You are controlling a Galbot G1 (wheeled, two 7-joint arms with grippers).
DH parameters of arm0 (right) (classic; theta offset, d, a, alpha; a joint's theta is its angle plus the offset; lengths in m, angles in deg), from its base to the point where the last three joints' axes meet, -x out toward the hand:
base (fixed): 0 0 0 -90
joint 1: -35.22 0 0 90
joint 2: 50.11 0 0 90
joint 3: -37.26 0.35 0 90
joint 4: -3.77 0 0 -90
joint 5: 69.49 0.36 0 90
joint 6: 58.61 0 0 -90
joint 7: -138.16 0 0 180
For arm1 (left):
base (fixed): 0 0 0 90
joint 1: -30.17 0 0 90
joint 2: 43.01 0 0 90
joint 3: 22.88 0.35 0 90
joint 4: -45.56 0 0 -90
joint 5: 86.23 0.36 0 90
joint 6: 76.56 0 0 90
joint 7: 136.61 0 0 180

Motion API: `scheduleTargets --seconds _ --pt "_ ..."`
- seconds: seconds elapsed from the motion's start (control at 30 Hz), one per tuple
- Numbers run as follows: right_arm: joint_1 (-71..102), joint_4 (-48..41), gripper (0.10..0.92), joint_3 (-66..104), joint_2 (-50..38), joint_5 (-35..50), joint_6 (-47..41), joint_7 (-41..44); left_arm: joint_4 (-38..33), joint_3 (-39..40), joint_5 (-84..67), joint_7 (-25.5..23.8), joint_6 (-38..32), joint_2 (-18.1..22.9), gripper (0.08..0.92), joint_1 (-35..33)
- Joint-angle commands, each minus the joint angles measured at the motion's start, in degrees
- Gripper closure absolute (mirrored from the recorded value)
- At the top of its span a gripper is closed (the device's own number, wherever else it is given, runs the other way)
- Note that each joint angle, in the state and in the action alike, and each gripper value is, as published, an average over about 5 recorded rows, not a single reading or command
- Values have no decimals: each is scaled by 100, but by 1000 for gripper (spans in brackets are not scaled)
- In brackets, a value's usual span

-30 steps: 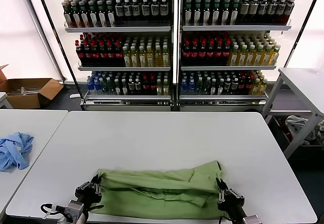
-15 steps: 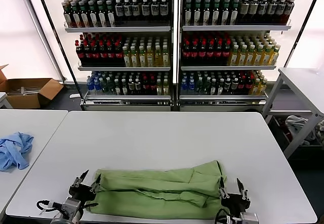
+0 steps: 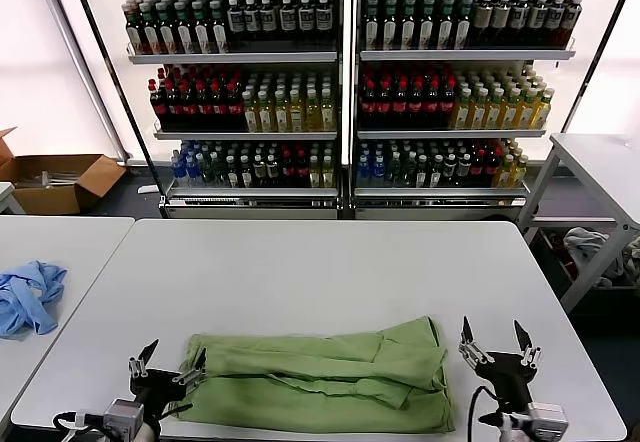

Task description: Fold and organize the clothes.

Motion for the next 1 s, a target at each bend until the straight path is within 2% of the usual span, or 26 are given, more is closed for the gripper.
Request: scheduleTargets --seconds 0.03,0.37,0.8,0.9,1.0 --pt "802 -427 203 1426 -116 861 1114 1757 94 110 -926 -10 -710 293 177 -129" --pt "918 -456 203 1389 78 702 1260 1677 654 119 -1807 -11 -545 488 177 456" --pt "880 -407 203 1393 112 657 1209 1600 1109 235 -1752 -164 -663 628 177 594" --pt "842 -410 203 1378 129 650 1212 1590 1152 260 -1711 -198 -704 637 189 576" --pt "807 -423 203 1371 139 643 1216 1575 1129 334 -1623 -247 -758 670 241 528"
